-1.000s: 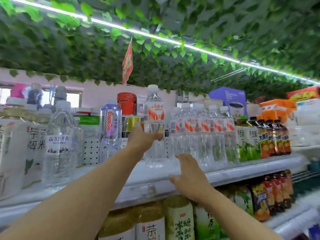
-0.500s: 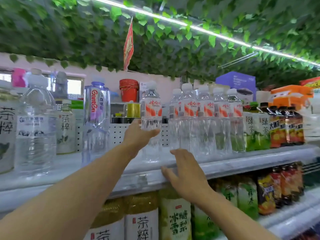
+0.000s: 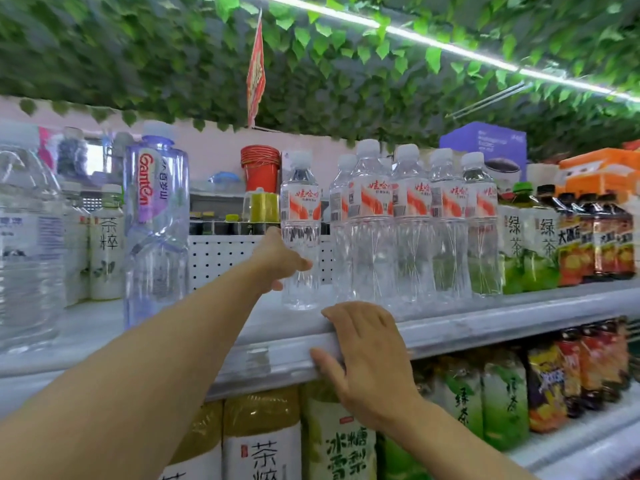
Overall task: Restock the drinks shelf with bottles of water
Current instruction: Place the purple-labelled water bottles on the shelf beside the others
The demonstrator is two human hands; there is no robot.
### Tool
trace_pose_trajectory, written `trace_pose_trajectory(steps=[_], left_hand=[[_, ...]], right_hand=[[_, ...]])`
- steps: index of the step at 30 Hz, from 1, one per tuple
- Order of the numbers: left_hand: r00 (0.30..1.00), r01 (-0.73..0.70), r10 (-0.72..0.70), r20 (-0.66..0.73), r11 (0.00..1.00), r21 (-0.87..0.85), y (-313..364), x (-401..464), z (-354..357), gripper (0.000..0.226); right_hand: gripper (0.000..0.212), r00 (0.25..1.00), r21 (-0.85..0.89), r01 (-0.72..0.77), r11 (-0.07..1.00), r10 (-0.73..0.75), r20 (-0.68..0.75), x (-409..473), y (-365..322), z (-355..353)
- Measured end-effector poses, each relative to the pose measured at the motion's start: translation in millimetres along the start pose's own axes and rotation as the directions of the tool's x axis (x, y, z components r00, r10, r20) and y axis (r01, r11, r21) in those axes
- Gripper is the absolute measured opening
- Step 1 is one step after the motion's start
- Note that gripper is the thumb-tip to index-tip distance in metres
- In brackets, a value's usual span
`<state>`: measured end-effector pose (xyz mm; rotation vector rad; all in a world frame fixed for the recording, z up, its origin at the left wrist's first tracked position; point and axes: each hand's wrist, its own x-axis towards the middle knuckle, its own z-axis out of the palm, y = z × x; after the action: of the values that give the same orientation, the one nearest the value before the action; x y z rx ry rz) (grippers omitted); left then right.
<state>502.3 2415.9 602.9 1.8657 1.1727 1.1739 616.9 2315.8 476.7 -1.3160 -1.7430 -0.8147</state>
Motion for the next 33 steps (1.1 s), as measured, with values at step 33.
trace_pose_trajectory(steps=[33], left_hand=[[0.983, -0.052, 0.046, 0.177, 0.998, 0.033, -3.3, 60.2, 42.2, 0.036]], right_hand=[[0.040, 0.997, -0.053, 0.044, 0.998, -0.047, -0.065, 0.3, 4.4, 11.2]])
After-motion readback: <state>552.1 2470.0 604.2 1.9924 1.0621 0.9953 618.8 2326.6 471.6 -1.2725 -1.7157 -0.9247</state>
